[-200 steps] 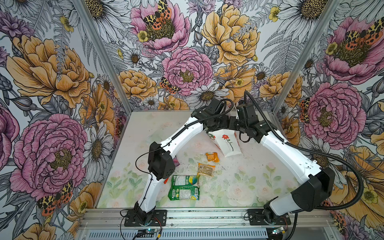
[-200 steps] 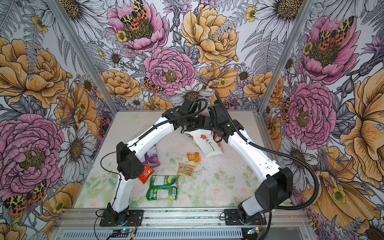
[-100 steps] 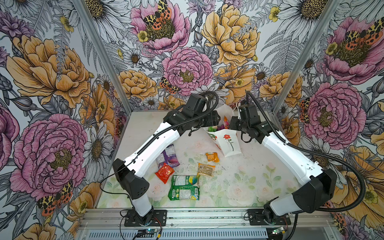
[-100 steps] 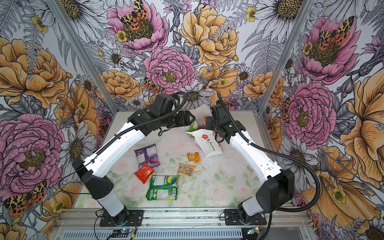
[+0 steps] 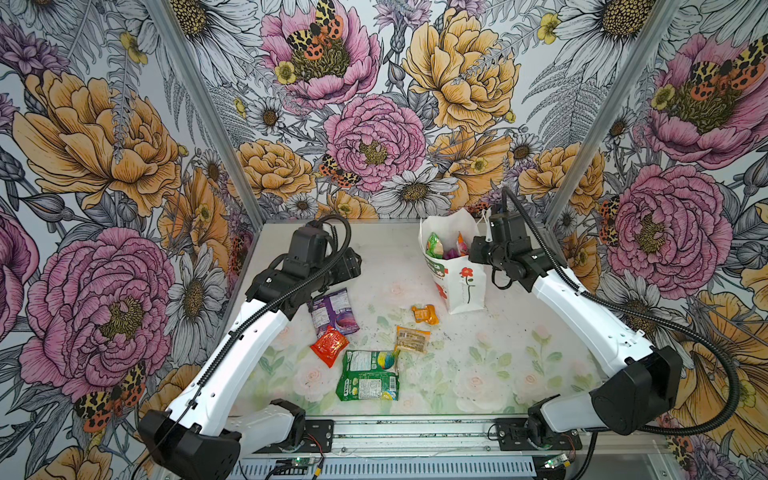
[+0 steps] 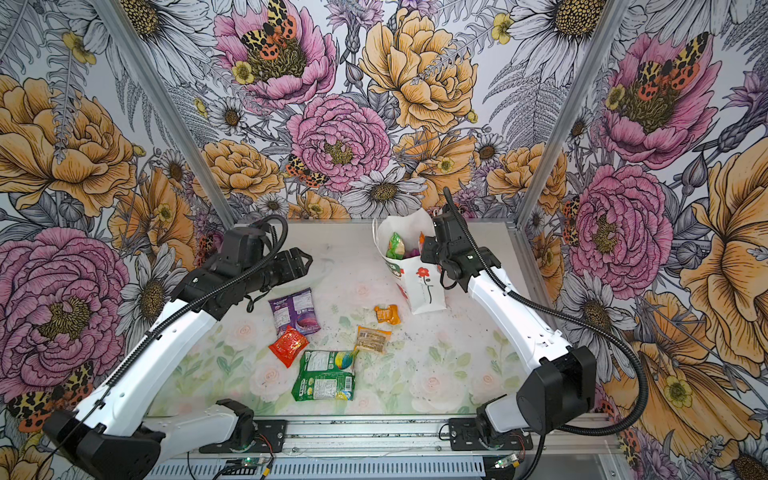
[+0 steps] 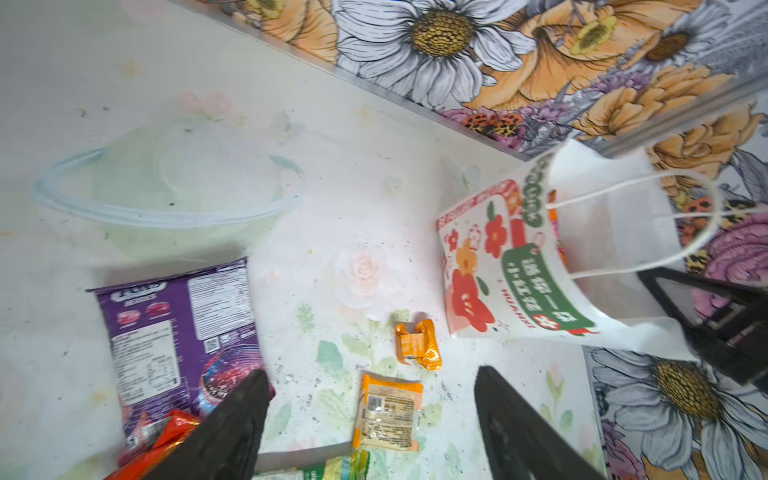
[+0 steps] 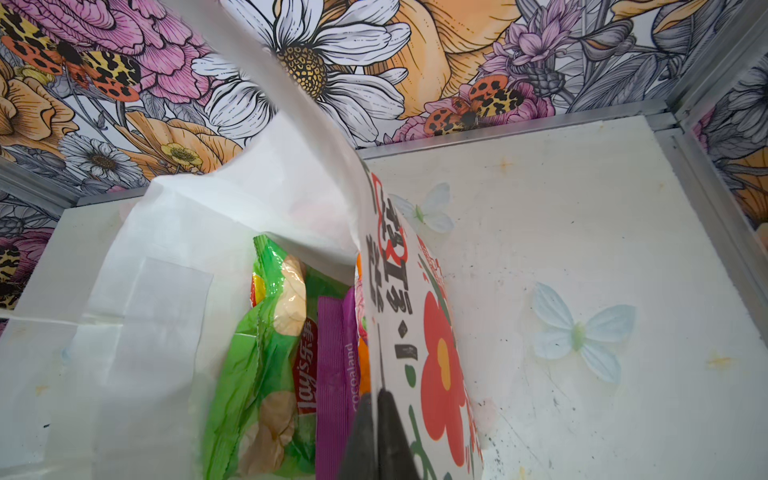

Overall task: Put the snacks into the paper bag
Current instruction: 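Withdraw the left gripper from the paper bag toward the purple Fox's Berries packet, then lower the left gripper and grasp the purple Fox's Berries packet's edge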

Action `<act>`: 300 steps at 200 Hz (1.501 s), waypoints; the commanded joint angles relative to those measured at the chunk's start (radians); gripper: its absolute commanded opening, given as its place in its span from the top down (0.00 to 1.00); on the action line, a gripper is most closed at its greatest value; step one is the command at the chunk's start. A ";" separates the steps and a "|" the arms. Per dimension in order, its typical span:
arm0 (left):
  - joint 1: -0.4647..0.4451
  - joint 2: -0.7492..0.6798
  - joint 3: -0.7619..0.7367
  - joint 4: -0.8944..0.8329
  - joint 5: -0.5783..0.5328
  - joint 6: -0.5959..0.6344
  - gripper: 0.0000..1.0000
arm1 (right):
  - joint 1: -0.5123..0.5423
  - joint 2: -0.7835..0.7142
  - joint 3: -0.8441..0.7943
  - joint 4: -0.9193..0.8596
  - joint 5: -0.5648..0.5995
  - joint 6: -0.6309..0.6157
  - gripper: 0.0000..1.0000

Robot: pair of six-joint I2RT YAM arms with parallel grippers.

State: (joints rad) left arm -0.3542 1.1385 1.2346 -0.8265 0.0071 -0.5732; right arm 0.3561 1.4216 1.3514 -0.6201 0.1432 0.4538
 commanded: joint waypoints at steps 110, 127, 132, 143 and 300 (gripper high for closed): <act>0.483 -0.075 -0.518 0.252 0.230 -0.070 0.15 | -0.028 -0.110 -0.083 0.059 -0.024 -0.061 1.00; 0.494 -0.037 -0.543 0.304 0.250 -0.063 0.15 | -0.030 -0.110 -0.089 0.059 -0.027 -0.064 1.00; 0.496 -0.022 -0.544 0.321 0.262 -0.055 0.15 | -0.032 -0.110 -0.089 0.059 -0.027 -0.064 1.00; 0.495 0.018 -0.536 0.330 0.282 -0.050 0.15 | -0.033 -0.110 -0.089 0.059 -0.029 -0.064 1.00; 0.330 0.303 -0.506 0.396 0.128 -0.056 0.19 | -0.042 -0.129 -0.100 0.059 -0.044 -0.056 1.00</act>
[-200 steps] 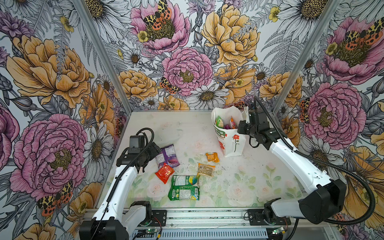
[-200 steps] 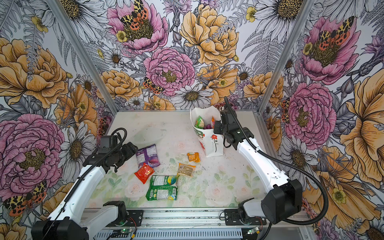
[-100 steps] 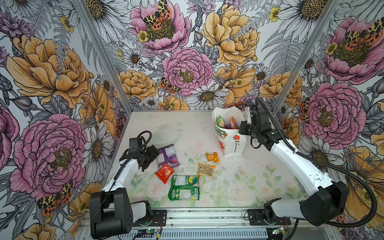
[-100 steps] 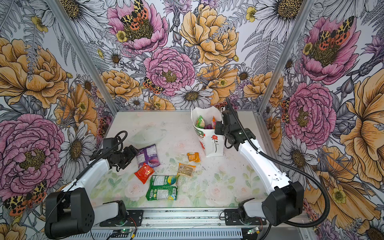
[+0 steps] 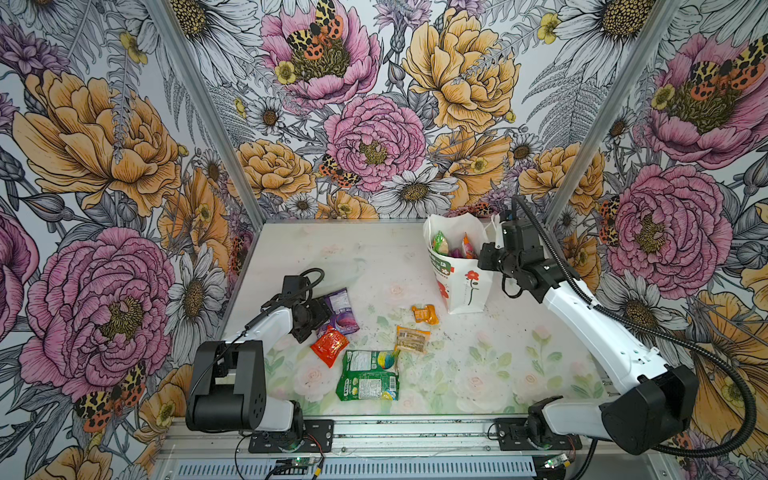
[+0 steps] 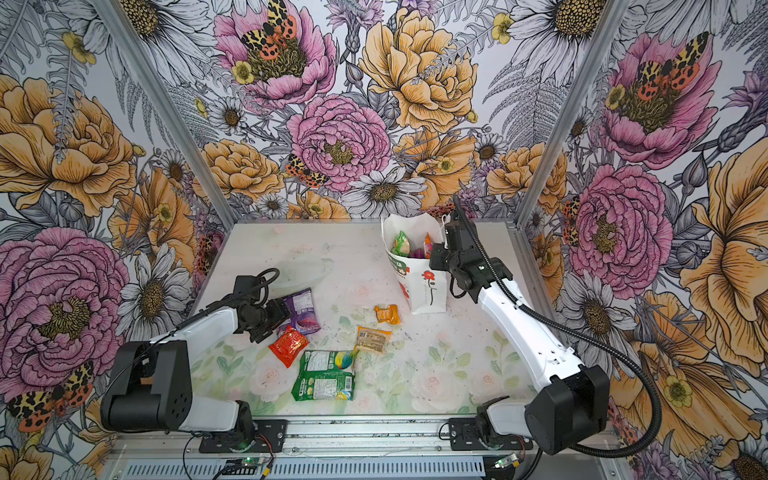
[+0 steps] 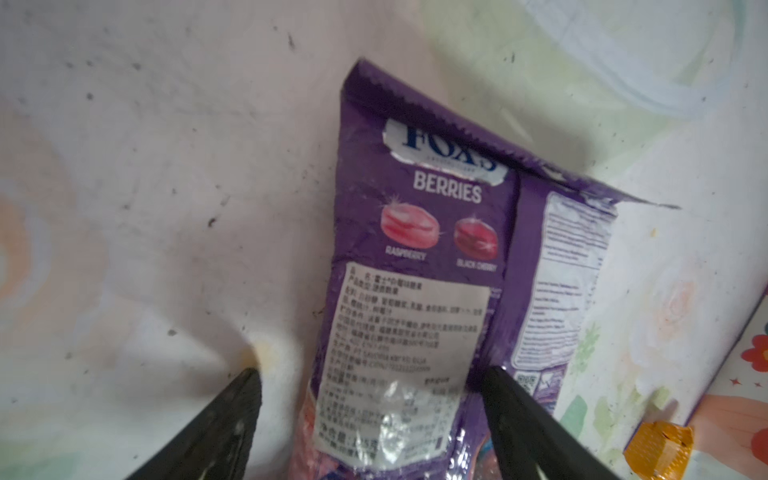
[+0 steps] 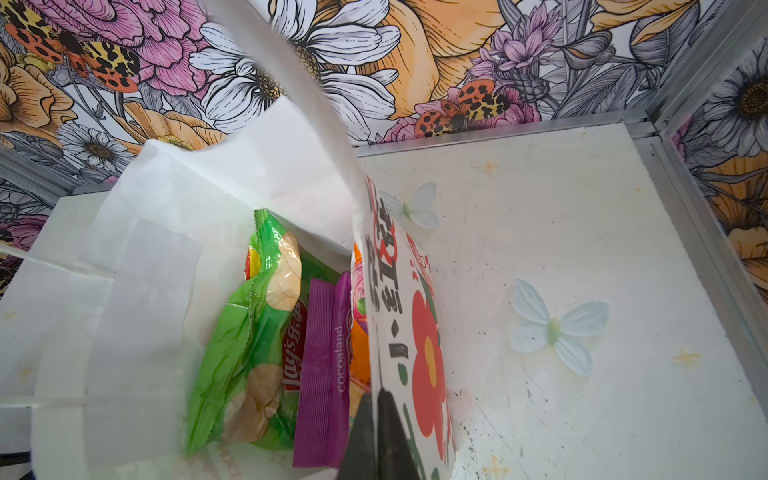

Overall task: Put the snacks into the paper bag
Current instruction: 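Lower the left gripper and grasp the purple Fox's Berries packet's edge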

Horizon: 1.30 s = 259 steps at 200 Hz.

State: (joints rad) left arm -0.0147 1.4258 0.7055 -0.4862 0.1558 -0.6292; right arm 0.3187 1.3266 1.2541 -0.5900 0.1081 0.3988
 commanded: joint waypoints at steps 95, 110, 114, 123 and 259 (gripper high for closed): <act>-0.037 0.054 0.020 0.103 0.032 -0.004 0.60 | -0.007 -0.041 -0.007 0.029 -0.014 0.002 1.00; -0.045 0.035 0.022 0.102 0.031 -0.008 0.64 | -0.006 -0.042 -0.007 0.029 -0.016 0.002 1.00; -0.048 0.028 0.020 0.101 0.031 -0.009 0.65 | -0.006 -0.042 -0.007 0.029 -0.016 0.004 1.00; -0.056 0.016 0.021 0.101 0.026 -0.010 0.68 | -0.006 -0.040 -0.007 0.029 -0.017 0.004 1.00; -0.194 -0.168 0.069 0.062 -0.101 0.014 1.00 | -0.007 -0.041 -0.005 0.029 -0.024 0.006 1.00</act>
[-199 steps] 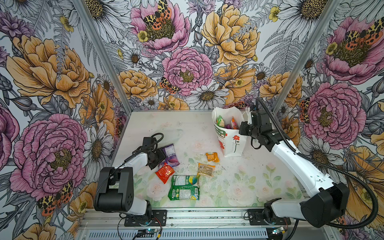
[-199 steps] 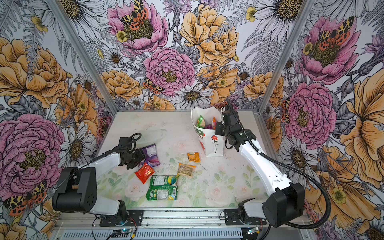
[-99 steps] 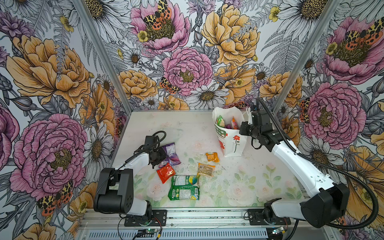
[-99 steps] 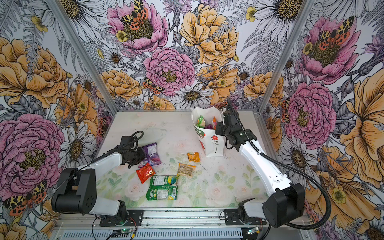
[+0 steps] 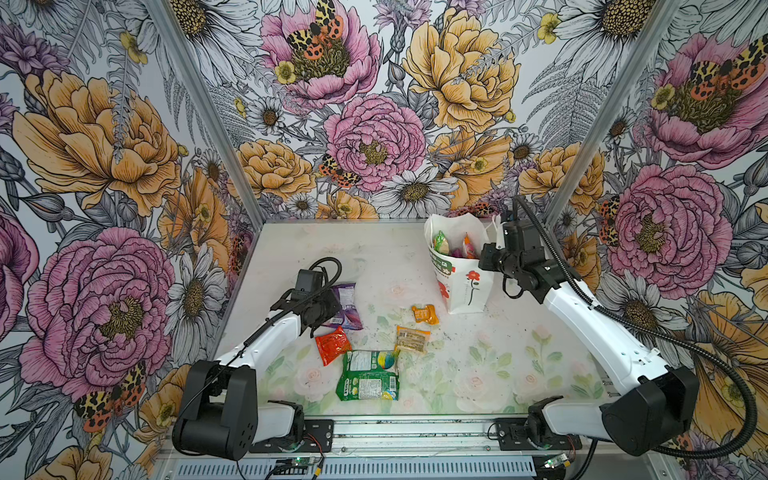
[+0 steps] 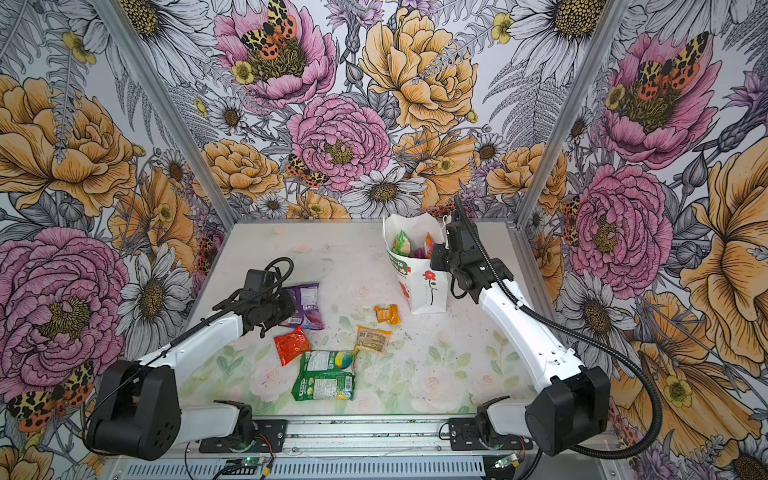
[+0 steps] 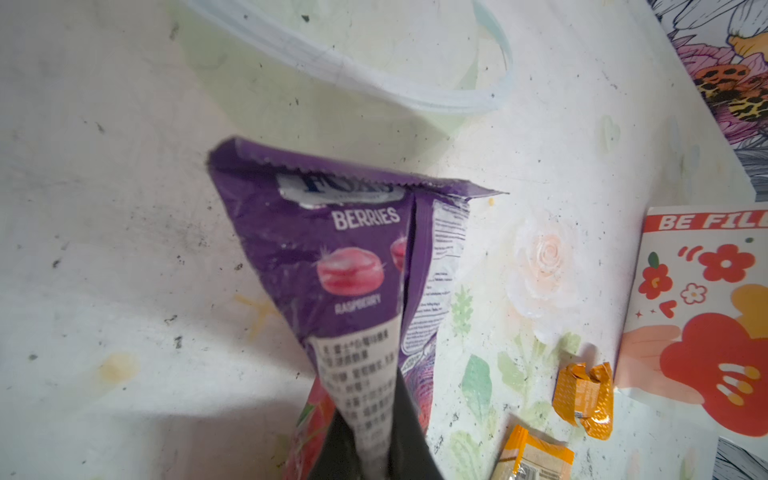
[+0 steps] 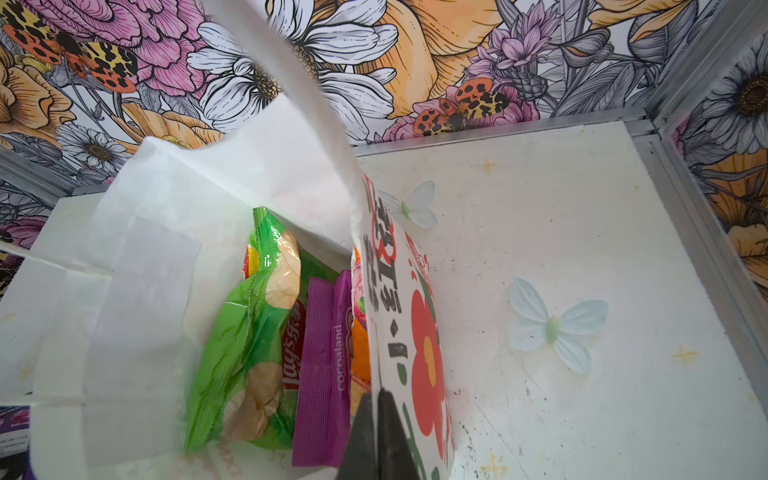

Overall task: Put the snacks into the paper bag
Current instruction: 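Lower the left gripper and grasp the purple Fox's Berries packet's edge, then lift the purple Berries packet with the left gripper toward the paper bag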

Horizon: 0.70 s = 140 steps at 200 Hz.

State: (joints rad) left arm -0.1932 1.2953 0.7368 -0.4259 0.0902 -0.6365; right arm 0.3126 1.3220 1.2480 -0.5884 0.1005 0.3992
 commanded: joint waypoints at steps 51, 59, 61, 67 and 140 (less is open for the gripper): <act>-0.068 -0.106 0.082 -0.036 -0.083 0.051 1.00 | 0.000 -0.035 0.002 0.027 -0.019 0.009 1.00; -0.071 -0.123 0.093 -0.043 -0.088 0.051 1.00 | -0.001 -0.036 0.003 0.027 -0.020 0.008 1.00; -0.071 -0.126 0.095 -0.043 -0.088 0.051 1.00 | -0.001 -0.036 0.004 0.027 -0.019 0.007 1.00; -0.074 -0.139 0.103 -0.047 -0.091 0.051 1.00 | 0.000 -0.035 0.004 0.027 -0.019 0.009 1.00; -0.125 -0.220 0.295 -0.159 -0.112 0.051 1.00 | 0.000 -0.032 0.011 0.027 -0.035 0.010 1.00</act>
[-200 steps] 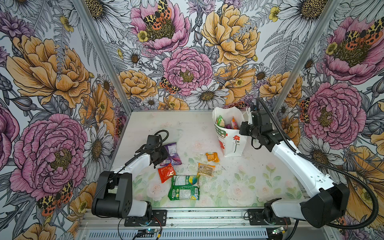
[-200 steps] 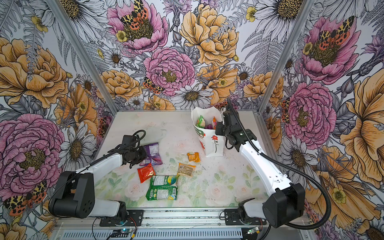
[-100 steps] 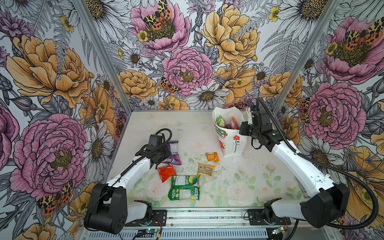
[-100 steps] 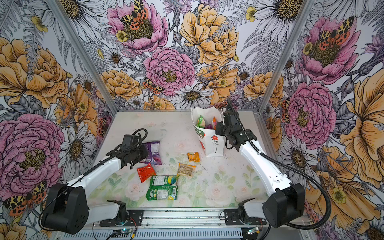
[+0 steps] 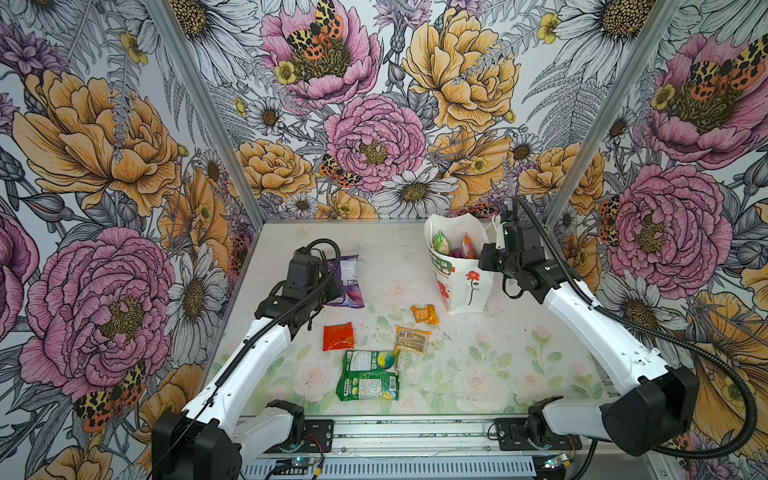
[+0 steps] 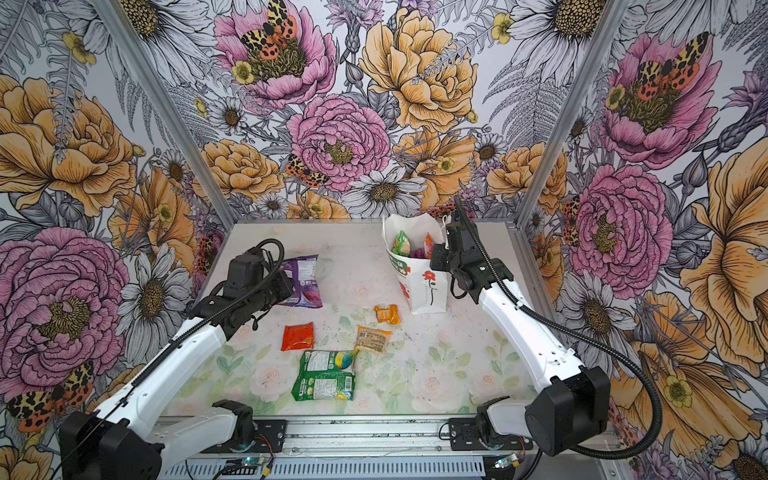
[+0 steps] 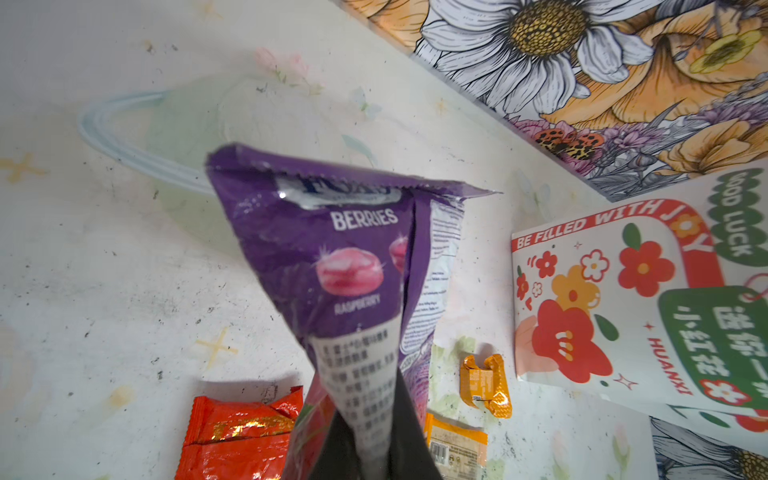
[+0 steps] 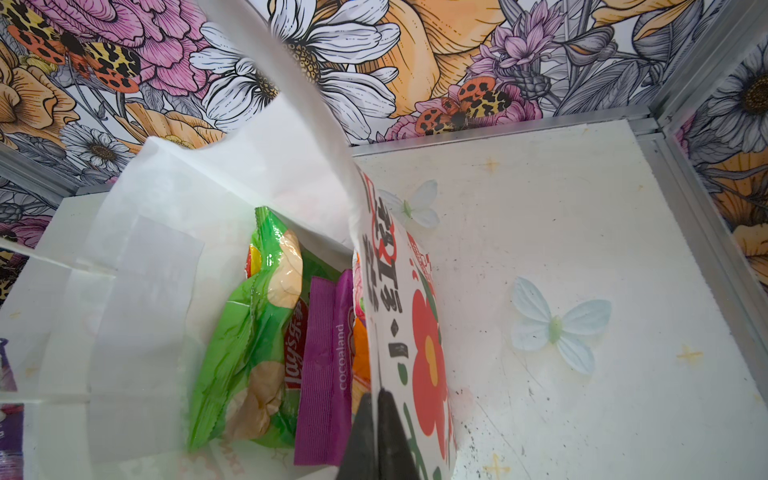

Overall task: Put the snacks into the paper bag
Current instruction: 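Lift the purple Berries packet with the left gripper toward the paper bag, then lower the Berries packet into the bag held by the right gripper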

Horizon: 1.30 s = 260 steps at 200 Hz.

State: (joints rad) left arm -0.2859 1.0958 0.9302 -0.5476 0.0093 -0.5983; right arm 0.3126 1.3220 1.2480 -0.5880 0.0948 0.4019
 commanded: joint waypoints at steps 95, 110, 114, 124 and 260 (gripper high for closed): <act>-0.331 0.303 0.868 -0.306 -0.142 0.027 1.00 | 0.004 -0.012 0.055 0.025 -0.085 0.005 1.00; -0.367 0.374 0.975 -0.326 -0.149 0.029 1.00 | 0.009 -0.011 0.063 0.025 -0.091 0.006 1.00; -0.374 0.394 1.005 -0.336 -0.151 0.030 1.00 | 0.011 -0.010 0.065 0.025 -0.093 0.007 1.00; -0.391 0.442 1.076 -0.358 -0.150 0.029 1.00 | 0.015 -0.009 0.068 0.025 -0.099 0.011 1.00; -0.449 0.806 1.405 -0.529 -0.074 0.008 1.00 | 0.108 0.048 0.157 0.025 -0.051 0.027 1.00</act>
State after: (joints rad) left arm -0.7208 1.9358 2.3528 -1.0737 -0.0975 -0.5953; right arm 0.4015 1.3712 1.3422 -0.6331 0.0212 0.4213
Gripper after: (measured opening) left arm 0.099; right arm 0.047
